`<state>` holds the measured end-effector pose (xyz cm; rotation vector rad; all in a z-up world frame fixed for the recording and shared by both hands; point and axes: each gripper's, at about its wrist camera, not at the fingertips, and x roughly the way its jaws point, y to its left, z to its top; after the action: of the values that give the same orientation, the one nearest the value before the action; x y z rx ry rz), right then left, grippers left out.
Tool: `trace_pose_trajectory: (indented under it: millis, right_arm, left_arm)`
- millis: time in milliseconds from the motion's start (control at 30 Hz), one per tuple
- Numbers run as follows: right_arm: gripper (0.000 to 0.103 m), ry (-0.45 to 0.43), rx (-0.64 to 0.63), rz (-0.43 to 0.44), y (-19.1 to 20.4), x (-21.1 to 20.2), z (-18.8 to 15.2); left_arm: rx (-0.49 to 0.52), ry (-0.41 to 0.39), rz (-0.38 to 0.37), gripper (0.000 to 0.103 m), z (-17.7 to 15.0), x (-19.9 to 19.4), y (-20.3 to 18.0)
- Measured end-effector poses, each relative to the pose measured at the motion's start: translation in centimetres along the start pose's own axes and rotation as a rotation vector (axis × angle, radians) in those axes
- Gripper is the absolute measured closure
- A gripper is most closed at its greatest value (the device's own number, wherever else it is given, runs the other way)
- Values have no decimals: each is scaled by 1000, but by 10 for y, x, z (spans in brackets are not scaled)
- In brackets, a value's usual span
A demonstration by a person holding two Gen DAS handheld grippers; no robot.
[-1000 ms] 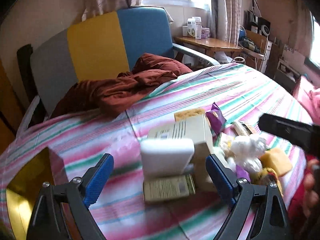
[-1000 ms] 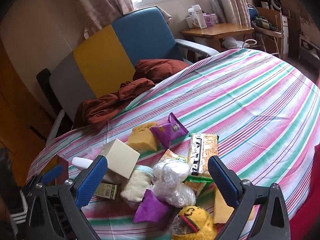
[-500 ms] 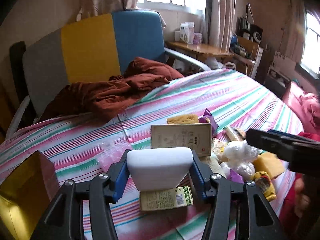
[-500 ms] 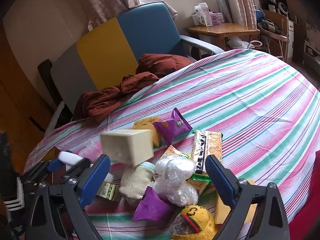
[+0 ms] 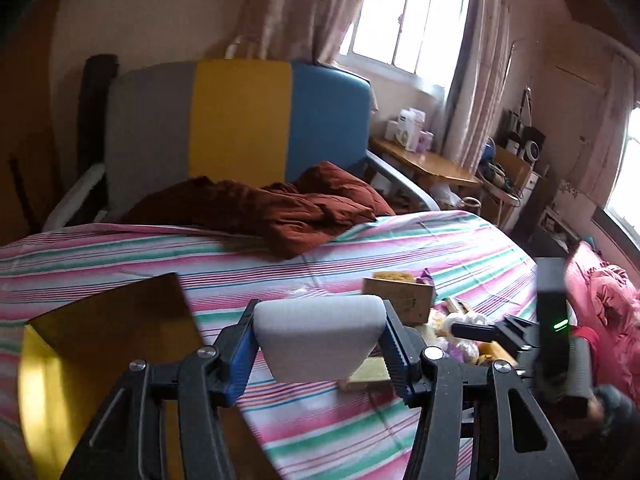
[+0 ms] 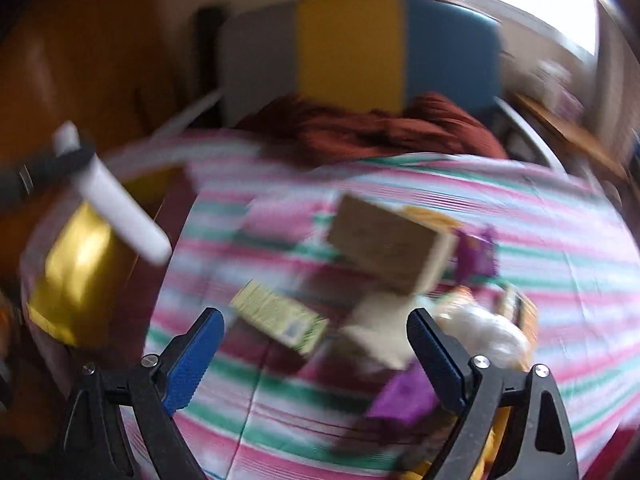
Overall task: Organize objects
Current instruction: 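Grasp the white sponge block with the left tool while the right tool grasps the green medicine box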
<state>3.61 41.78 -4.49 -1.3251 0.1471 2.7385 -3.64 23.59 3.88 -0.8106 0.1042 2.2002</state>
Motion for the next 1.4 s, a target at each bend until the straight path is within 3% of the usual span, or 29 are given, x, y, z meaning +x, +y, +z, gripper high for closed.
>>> trace_pose_trajectory:
  millis: [233, 267, 300, 400, 567, 700, 800, 867, 967, 1033, 1100, 1233, 1400]
  right_arm:
    - [19, 197, -246, -48, 36, 69, 12]
    - [29, 224, -269, -62, 40, 78, 12]
    - [46, 253, -287, -72, 42, 87, 11]
    - [73, 256, -297, -86, 47, 90, 10]
    - [74, 213, -264, -102, 58, 73, 10]
    - [74, 136, -223, -33, 74, 44, 24]
    - [73, 89, -193, 42, 98, 30, 43]
    - [73, 66, -176, 106, 117, 25, 53]
    - [72, 58, -164, 198, 151, 24, 62]
    - [68, 44, -180, 261, 176, 23, 65]
    - [52, 33, -193, 313, 200, 20, 65]
    - [52, 31, -205, 313, 226, 18, 57]
    - [52, 39, -211, 286, 230, 17, 41]
  left_arm:
    - [-36, -13, 103, 46, -24, -48, 46]
    - [-45, -7, 124, 46, -30, -53, 55]
    - [-59, 4, 145, 46, -35, -57, 65]
    - [-97, 28, 213, 46, -52, -62, 91]
    - [-189, 78, 324, 45, -76, -62, 130]
    - [-238, 96, 427, 42, -91, -61, 157]
    - [-283, 83, 485, 27, -93, -69, 170]
    - [-295, 50, 506, 10, -96, -82, 172]
    - [-291, 4, 532, 7, -96, -101, 171]
    - [-273, -22, 545, 7, -96, -114, 167]
    - [-255, -44, 563, 5, -93, -125, 161]
    - [-234, -75, 587, 3, -91, -142, 151]
    - [-226, -85, 597, 2, -96, -154, 143]
